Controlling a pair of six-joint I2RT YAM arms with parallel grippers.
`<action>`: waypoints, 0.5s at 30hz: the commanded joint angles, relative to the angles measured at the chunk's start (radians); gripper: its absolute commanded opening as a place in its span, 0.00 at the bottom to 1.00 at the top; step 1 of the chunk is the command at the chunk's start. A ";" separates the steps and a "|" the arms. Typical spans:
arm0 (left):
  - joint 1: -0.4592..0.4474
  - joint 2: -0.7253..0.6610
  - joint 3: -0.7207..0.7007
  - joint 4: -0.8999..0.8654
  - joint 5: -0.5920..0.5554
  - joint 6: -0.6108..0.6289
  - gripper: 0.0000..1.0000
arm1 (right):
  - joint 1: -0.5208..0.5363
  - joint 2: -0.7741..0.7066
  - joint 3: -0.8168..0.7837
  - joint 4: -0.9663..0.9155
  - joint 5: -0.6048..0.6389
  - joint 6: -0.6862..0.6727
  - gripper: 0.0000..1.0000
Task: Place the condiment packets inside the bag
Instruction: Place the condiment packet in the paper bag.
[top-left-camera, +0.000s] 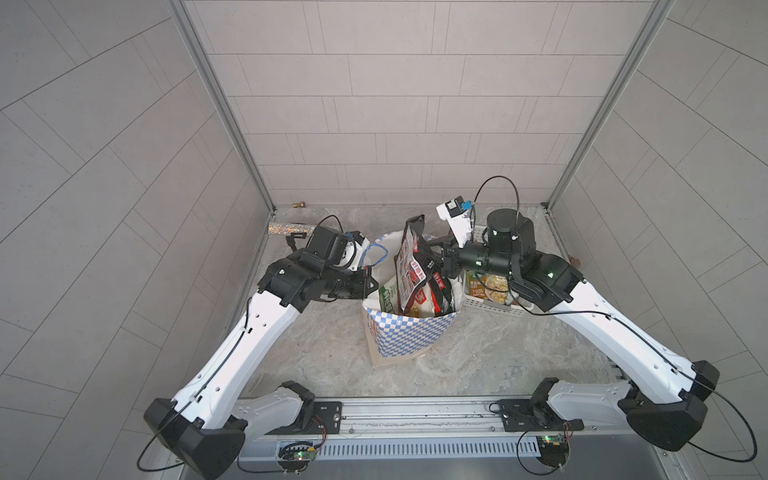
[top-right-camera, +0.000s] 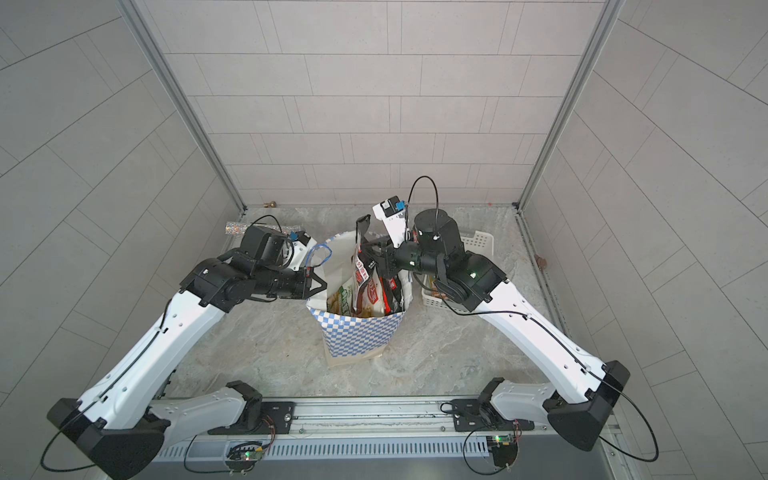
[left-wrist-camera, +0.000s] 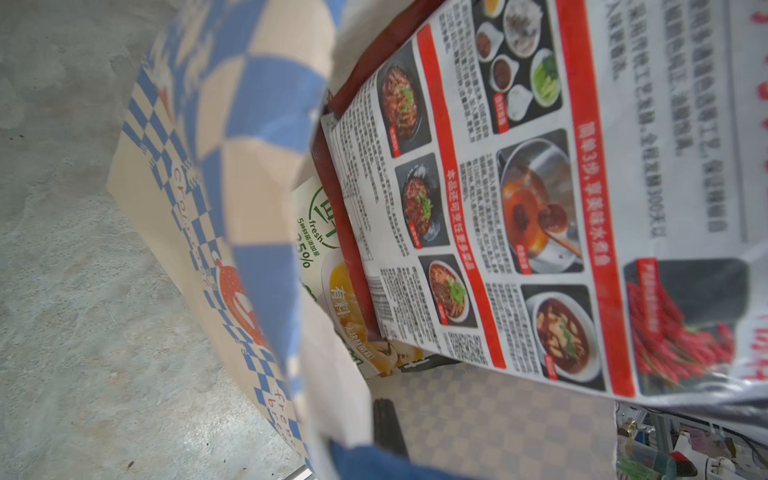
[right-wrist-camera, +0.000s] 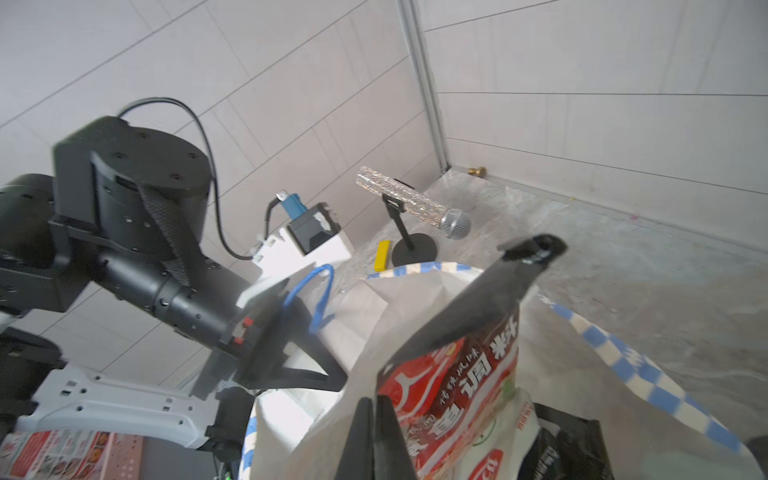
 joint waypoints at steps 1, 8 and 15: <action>-0.013 -0.052 0.032 0.099 -0.011 0.085 0.00 | 0.000 -0.050 0.085 0.104 -0.118 0.000 0.00; -0.015 -0.076 -0.013 0.199 -0.045 0.141 0.00 | 0.004 -0.160 0.042 0.223 -0.299 -0.012 0.00; -0.015 -0.064 -0.039 0.224 0.006 0.144 0.00 | 0.004 -0.181 -0.033 0.254 -0.276 0.004 0.00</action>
